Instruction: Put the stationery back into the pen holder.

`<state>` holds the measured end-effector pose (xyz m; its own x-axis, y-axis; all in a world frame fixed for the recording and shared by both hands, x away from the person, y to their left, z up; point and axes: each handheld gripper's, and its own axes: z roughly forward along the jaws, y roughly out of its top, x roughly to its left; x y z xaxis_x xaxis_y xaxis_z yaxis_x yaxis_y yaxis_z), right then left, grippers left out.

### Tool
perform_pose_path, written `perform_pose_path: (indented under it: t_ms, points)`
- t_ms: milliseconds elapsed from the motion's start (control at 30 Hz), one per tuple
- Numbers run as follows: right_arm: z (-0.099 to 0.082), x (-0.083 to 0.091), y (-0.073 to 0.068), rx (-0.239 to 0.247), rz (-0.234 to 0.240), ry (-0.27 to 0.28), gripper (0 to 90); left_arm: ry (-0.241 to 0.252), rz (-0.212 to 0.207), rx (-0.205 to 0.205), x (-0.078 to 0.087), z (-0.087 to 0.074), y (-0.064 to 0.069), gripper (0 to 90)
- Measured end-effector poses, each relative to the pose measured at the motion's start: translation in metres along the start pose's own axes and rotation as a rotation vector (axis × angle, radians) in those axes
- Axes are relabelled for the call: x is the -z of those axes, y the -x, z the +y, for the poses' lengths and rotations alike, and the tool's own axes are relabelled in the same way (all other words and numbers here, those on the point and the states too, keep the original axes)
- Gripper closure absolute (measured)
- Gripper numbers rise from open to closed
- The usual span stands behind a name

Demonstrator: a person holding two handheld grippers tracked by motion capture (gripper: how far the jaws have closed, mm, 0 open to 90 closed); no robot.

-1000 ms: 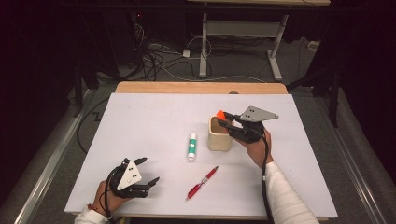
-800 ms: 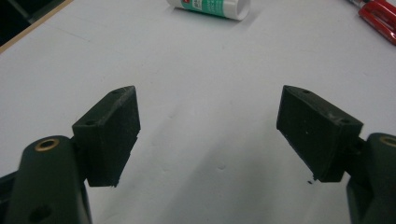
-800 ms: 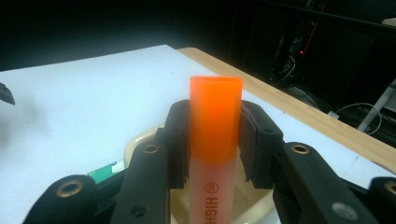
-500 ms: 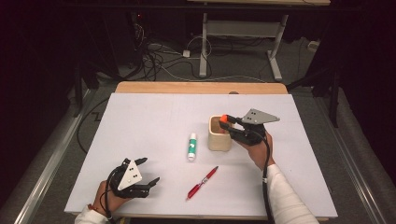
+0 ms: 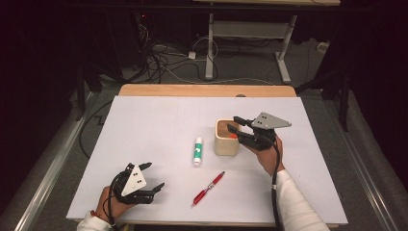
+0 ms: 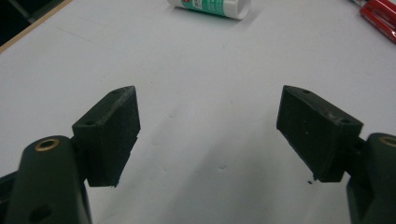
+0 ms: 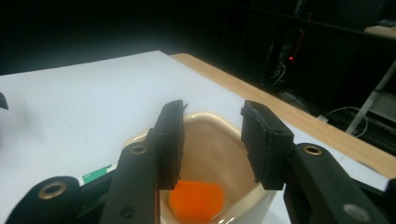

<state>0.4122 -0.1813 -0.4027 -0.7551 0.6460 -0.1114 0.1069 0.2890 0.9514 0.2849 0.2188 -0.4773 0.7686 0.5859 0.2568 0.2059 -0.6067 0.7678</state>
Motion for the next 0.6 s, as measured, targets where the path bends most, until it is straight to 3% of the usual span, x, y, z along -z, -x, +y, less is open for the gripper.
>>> perform_pose_path:
  t_ms: [600]
  points:
    - [0.011,0.021,-0.011,0.068,-0.007,-0.002,51.9,-0.004,-0.002,-0.003,-0.001,0.001,0.001,20.6]
